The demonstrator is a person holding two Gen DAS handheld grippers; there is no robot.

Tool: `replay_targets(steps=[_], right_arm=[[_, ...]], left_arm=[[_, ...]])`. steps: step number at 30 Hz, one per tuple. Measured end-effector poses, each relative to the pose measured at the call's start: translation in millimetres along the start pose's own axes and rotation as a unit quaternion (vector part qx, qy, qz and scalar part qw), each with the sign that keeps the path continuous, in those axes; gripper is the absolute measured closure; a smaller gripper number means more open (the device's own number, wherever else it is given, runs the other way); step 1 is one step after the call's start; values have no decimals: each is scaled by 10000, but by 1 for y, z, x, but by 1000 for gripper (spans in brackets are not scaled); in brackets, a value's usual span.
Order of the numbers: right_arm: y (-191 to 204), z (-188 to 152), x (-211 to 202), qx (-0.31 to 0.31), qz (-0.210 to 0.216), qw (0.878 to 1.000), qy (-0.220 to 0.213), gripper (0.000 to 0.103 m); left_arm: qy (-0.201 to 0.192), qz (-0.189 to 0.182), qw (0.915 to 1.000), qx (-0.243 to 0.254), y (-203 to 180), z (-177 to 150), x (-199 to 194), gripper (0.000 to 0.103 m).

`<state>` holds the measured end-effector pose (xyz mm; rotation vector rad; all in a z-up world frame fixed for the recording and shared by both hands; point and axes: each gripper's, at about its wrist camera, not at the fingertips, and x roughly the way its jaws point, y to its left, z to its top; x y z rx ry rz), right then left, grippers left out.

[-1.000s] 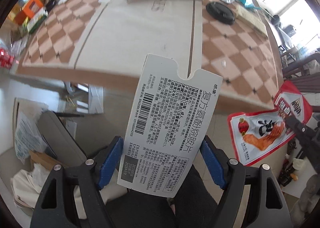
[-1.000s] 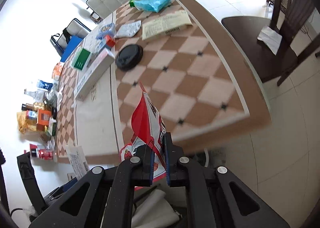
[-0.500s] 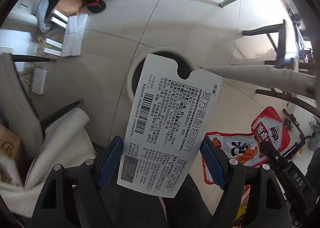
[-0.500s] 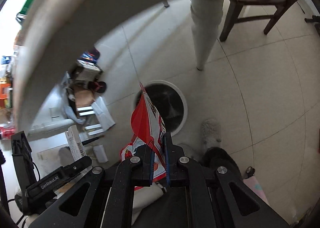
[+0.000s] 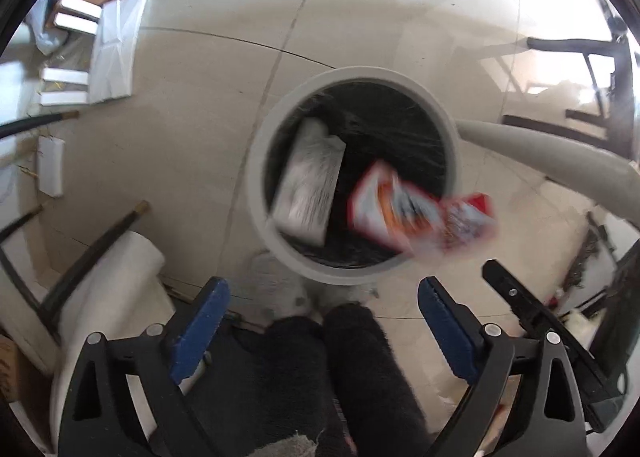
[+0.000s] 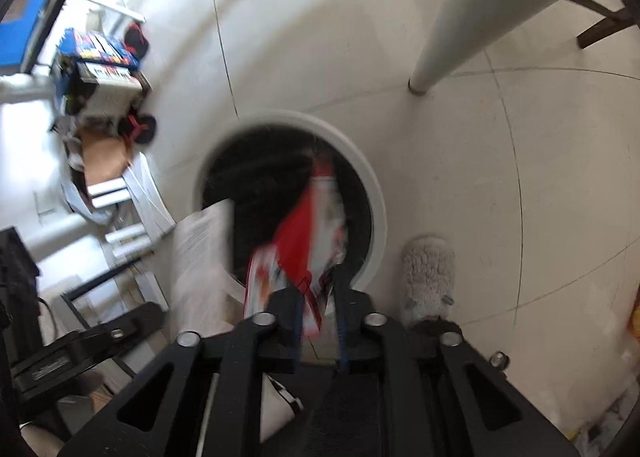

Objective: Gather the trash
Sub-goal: 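Carry leaflet and wrapper to the bin and release both tools, then move both tools back over the table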

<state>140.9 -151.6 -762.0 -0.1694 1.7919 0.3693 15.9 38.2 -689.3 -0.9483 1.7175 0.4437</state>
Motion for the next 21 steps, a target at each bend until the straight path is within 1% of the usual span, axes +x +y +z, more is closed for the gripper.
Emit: replay_targets(steps=[2, 3, 4, 5, 6, 7, 10, 12, 15, 21], right_arm=[[2, -2, 2, -185, -174, 9997, -20, 55], [4, -4, 2, -306, -338, 9990, -45, 49], [6, -7, -1, -422, -485, 9979, -87, 32], [13, -10, -3, -504, -586, 9969, -123, 13], [15, -13, -6, -571, -677, 9960, -152, 7], [18, -17, -10, -624, -765, 9949, -184, 4], [23, -29, -25, -744, -859, 9932, -269, 3], [25, -37, -37, -797, -863, 9925, -331, 0], [31, -51, -60, -889, -880, 9912, -426, 0], [42, -81, -126, -1049, -914, 9883, -623, 0]], left_arm=[[-131, 262, 9995, 119, 2, -5, -2, 6], [-259, 361, 9988, 225, 2, -8, -5, 6], [-338, 497, 9977, 298, 0, -12, -9, 6], [-416, 601, 9967, 356, 0, -16, -12, 6], [-498, 705, 9955, 396, 1, -20, -15, 6], [-564, 803, 9943, 419, 2, -23, -19, 6], [-703, 960, 9919, 434, 4, -35, -33, 6], [-763, 1004, 9911, 418, 5, -47, -46, 6], [-875, 1086, 9893, 432, 2, -62, -68, 6], [-1093, 1015, 9879, 419, -4, -99, -123, 6]])
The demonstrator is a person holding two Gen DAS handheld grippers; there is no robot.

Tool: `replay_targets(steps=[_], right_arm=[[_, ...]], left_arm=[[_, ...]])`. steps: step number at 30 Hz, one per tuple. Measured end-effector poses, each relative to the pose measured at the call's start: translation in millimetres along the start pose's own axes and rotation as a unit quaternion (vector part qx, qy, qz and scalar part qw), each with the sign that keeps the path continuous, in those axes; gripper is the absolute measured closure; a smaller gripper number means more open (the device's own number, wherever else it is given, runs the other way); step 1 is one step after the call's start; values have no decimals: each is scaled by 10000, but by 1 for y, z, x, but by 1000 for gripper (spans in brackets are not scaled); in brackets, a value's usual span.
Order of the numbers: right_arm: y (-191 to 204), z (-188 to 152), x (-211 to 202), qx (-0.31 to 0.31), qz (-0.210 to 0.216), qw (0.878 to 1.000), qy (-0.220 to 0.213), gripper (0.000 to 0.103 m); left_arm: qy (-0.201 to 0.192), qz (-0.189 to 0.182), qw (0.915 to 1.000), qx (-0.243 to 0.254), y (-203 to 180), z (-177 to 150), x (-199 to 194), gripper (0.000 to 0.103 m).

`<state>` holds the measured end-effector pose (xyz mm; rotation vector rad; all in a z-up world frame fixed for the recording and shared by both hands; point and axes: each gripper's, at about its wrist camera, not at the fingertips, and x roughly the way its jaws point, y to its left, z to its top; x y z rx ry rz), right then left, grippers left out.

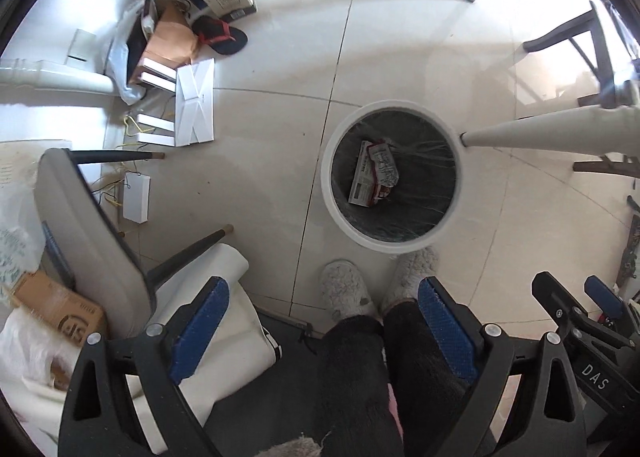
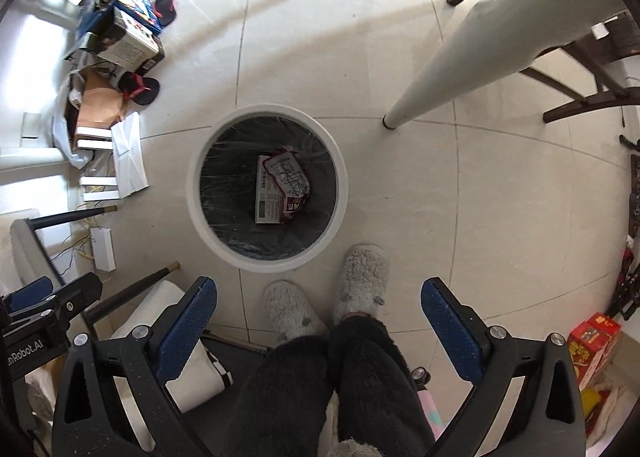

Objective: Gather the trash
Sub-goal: 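Move both tools back over the table, then grasp the black cup lid with the left tool while the right tool grasps the cream medicine box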

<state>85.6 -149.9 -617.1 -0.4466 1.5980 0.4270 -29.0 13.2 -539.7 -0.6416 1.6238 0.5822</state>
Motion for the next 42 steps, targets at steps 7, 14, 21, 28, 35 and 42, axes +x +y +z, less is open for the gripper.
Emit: replay_targets(steps=[7, 14, 21, 28, 35, 42], right_arm=[[0, -27, -90, -108, 34, 9997, -214, 0], [0, -56, -183, -179, 172, 9987, -440, 0], [7, -70, -258, -231, 486, 9962, -680, 0], [2, -27, -336, -244, 884, 9909, -986, 0], [-19, 90, -398, -861, 487, 9890, -1100, 0], [-50, 262, -394, -1696, -141, 9825, -754, 0]], left_arm=[[-227, -29, 9997, 58, 2, -36, -69, 6], [-445, -38, 9987, 228, 5, -67, -129, 6], [-984, 25, 9949, 242, 8, -83, -189, 6], [-1607, 38, 9869, 133, 0, -40, -252, 0], [-1935, 190, 9808, 126, -41, 51, -308, 0], [-1560, -67, 9877, -37, -109, 165, -317, 0]])
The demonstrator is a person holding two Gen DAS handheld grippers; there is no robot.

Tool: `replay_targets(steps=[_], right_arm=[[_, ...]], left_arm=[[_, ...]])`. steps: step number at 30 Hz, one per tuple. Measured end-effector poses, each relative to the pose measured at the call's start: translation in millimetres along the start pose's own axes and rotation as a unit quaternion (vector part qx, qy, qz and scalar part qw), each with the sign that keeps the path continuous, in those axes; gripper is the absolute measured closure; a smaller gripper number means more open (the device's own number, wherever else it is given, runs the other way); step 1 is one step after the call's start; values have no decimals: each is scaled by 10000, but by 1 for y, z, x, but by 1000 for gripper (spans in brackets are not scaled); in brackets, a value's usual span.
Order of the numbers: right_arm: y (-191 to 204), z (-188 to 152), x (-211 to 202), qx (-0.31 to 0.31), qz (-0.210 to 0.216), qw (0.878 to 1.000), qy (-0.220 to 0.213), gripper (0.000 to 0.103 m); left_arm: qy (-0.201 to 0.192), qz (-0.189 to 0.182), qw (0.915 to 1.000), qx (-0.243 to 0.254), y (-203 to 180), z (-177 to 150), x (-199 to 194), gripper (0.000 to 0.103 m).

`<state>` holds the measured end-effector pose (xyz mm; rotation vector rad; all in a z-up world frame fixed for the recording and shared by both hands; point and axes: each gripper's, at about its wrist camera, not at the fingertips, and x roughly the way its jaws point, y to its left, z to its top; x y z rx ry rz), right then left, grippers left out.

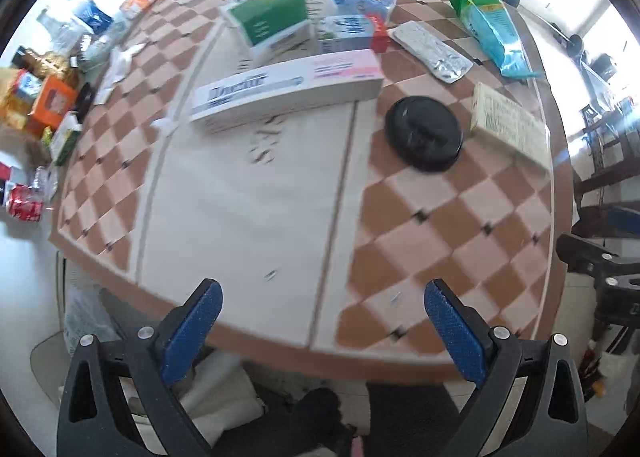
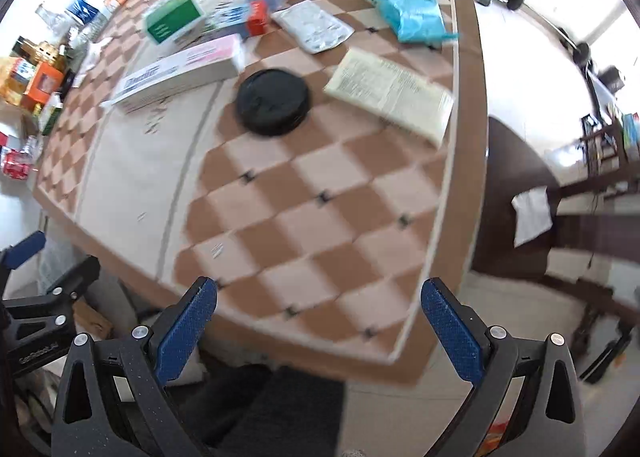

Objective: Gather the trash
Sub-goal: 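Grasp the black cup lid with the left tool while the right tool grasps the cream medicine box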

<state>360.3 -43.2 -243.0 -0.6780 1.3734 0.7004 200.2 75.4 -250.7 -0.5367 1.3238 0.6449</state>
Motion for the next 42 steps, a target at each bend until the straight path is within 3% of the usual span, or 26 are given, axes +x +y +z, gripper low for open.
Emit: replay_targets(steps=[3, 8, 11, 14, 16, 19, 21, 23, 26, 30, 42], right_arm=[[-24, 49, 25, -499, -262, 9981, 233, 0], [-39, 118, 86, -1619, -710, 9807, 833, 0], [-39, 142, 115, -2168, -768, 9666, 1134, 0], [-36, 154, 134, -2437, -522, 9591, 1344, 0], [-38, 161, 138, -2328, -396, 9629, 1310, 2], [-65, 175, 136, -1112, 18, 9853, 1295, 11], [-85, 179, 137, -352, 228, 9893, 1400, 11], [-97, 180, 135, -28, 402, 9898, 1364, 10], [-104, 178, 135, -103, 188, 9913, 1295, 10], [-104, 173, 132, -294, 40, 9925, 1189, 10], [-73, 141, 125, -315, -93, 9975, 619, 15]], left_arm=[[281, 35, 9996, -90, -27, 41, 28, 0], [702, 63, 9967, -393, -44, 82, 70, 0], [851, 5, 9952, -488, -47, 96, 84, 0], [997, -142, 9936, -510, -50, 104, 94, 0], [1079, -255, 9925, -519, -52, 107, 99, 0], [1161, -403, 9910, -534, -53, 111, 105, 0], [1193, -423, 9906, -518, -56, 114, 108, 0], [1221, -420, 9906, -459, -59, 115, 112, 0], [1245, -303, 9911, -359, -66, 117, 116, 2], [1223, -408, 9912, -299, -70, 113, 116, 21], [812, -53, 9964, -226, -93, 84, 82, 23]])
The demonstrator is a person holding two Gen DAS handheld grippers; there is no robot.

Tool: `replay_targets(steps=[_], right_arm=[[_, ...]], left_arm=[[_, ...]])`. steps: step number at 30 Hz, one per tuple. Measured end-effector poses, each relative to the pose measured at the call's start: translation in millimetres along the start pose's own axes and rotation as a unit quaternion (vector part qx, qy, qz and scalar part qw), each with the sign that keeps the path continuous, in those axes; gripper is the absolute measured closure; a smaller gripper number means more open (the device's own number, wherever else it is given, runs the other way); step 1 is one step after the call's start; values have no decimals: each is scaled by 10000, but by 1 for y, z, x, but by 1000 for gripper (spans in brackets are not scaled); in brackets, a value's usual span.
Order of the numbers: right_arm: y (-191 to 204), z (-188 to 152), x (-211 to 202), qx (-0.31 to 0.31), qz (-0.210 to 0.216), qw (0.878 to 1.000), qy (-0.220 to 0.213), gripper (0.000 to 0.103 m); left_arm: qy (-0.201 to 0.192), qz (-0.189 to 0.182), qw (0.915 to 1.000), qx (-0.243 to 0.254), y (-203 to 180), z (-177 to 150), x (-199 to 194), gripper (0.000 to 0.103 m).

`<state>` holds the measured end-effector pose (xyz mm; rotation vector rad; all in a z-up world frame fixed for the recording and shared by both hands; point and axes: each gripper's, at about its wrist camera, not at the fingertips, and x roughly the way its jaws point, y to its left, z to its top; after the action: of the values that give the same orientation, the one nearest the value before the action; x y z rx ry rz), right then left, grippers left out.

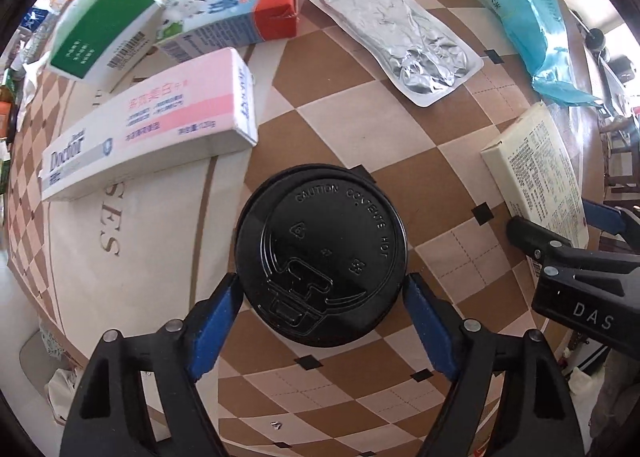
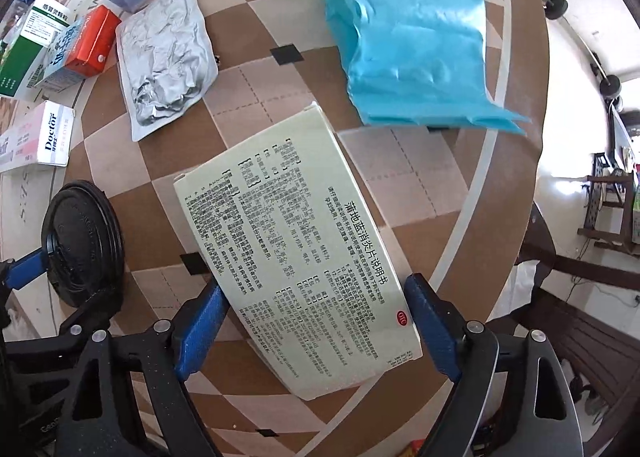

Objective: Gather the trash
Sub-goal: 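Grasp the black cup lid with the left tool while the right tool grasps the cream medicine box, then carry lid and box over the bin and release both tools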

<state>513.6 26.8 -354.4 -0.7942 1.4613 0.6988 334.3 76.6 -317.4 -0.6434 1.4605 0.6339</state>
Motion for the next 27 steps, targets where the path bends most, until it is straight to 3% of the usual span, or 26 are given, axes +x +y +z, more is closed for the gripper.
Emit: replay_targets(steps=[7, 14, 23, 27], right_arm=[[4, -25, -12, 219, 230, 9993, -197, 16], [25, -74, -38, 469, 501, 9963, -518, 17], [79, -175, -75, 911, 939, 9875, -877, 18], [109, -237, -73, 988, 1190, 9843, -845, 18]], left_arm=[[-473, 137, 9987, -138, 10, -32, -29, 23], [-892, -85, 9954, -349, 33, -80, -60, 23], [-1399, -592, 9863, -637, 87, -164, -78, 23], [-1373, -783, 9839, -833, 122, -213, -71, 23]])
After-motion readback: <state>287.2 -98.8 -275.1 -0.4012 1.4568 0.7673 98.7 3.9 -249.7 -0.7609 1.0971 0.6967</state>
